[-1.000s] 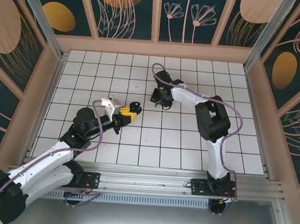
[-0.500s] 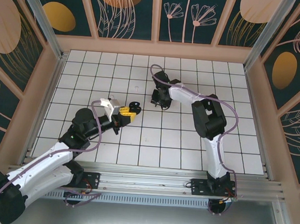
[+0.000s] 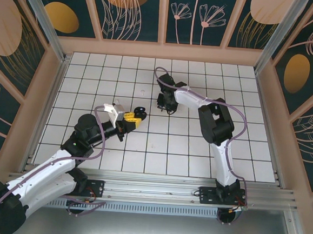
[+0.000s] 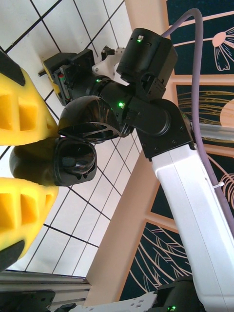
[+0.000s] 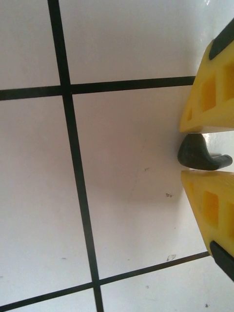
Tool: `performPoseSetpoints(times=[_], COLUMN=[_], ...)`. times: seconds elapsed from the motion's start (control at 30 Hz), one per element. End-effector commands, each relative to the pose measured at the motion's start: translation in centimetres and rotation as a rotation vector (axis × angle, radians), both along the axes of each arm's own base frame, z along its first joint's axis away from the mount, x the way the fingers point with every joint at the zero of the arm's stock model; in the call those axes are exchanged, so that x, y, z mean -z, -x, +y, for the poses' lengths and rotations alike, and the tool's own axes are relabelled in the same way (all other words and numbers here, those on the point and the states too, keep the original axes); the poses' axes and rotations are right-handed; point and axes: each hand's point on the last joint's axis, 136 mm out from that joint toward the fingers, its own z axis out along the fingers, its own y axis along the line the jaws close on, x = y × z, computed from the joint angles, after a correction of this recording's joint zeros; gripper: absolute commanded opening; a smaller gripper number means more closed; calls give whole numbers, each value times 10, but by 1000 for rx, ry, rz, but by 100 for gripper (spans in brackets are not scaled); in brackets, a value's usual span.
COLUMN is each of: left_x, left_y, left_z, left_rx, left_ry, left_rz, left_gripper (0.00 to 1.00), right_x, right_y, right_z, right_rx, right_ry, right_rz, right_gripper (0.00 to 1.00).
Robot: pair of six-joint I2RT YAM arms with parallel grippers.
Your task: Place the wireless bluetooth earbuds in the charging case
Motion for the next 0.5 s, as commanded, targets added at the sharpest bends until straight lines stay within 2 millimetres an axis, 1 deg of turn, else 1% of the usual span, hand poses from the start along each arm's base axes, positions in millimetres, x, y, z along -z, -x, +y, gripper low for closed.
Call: performPoseSetpoints(times=[0.0, 0.17, 0.27, 0.37, 0.47], left_x=[-1, -1, -1, -2, -2], left_y=[1, 1, 1, 3, 2], left_z=[4, 5, 4, 2, 1], left_rx=[-12, -14, -11, 5, 10], left_ry=[5, 6, 9, 15, 26], left_rz=[-17, -16, -16, -14, -5], left_gripper=[0, 0, 0, 0, 0], right_x=[4, -5, -18, -36, -60], right_y=[3, 2, 0, -1, -2], right_z=[-3, -3, -3, -4, -7], right_rx=[-9, -18, -15, -12, -4], right_ry=[54, 73, 82, 92, 103], right_rz=[12, -4, -31, -67, -116], right_gripper=[23, 19, 19, 19, 18])
